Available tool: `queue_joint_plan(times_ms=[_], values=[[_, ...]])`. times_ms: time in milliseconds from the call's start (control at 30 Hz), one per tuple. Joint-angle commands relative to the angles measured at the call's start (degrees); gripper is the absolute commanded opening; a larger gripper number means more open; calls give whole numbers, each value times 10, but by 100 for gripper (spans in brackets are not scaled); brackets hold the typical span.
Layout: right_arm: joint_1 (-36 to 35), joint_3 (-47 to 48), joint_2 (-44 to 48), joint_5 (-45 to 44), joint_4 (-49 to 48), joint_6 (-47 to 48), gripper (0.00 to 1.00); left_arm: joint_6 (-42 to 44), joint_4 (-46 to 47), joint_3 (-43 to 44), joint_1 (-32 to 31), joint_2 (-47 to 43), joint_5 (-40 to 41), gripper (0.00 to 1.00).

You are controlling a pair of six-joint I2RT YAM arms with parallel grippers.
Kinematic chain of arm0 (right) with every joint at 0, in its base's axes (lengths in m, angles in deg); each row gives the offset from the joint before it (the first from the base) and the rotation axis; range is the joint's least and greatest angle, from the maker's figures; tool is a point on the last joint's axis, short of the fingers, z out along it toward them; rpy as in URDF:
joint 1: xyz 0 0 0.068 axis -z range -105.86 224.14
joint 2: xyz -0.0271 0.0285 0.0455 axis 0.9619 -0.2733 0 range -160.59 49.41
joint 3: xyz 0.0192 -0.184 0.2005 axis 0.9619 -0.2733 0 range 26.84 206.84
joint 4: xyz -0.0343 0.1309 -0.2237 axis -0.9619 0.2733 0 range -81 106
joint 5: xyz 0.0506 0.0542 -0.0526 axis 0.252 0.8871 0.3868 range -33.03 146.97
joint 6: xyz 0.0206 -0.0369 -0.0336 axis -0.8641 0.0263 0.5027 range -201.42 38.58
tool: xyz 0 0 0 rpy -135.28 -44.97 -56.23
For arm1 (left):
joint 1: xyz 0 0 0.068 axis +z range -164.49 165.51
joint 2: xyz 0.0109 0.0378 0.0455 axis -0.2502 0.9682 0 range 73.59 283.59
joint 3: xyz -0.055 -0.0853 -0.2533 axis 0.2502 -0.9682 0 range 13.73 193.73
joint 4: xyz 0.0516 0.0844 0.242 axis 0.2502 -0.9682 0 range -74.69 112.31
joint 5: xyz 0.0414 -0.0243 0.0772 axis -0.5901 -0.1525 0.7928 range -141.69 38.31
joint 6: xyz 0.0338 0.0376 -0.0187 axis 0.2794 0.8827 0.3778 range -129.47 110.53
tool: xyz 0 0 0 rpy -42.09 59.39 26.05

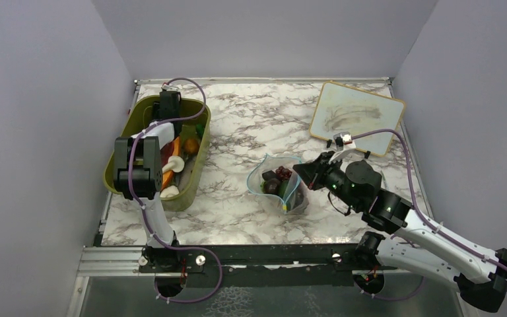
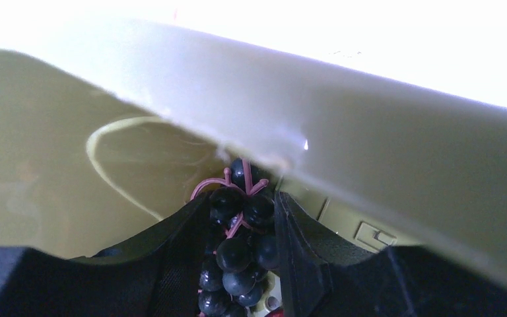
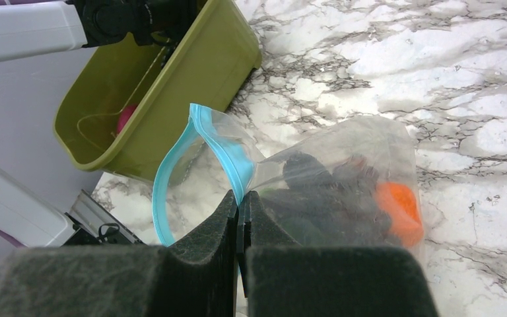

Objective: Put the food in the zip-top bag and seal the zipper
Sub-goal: Pick up the fake fruit from the bin.

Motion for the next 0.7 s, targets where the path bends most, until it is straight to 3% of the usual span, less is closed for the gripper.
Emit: queue_joint_plan(times_ms=[0, 300, 667], values=[[-3, 13, 13, -18, -25, -7, 1, -1, -81, 9, -5, -8, 33, 44], [-3, 9, 1, -4, -39, -11, 1, -15, -143, 22, -5, -38, 7, 52], [-3, 11, 21, -19, -24, -9, 1, -10, -152, 43, 10, 21, -26, 47]])
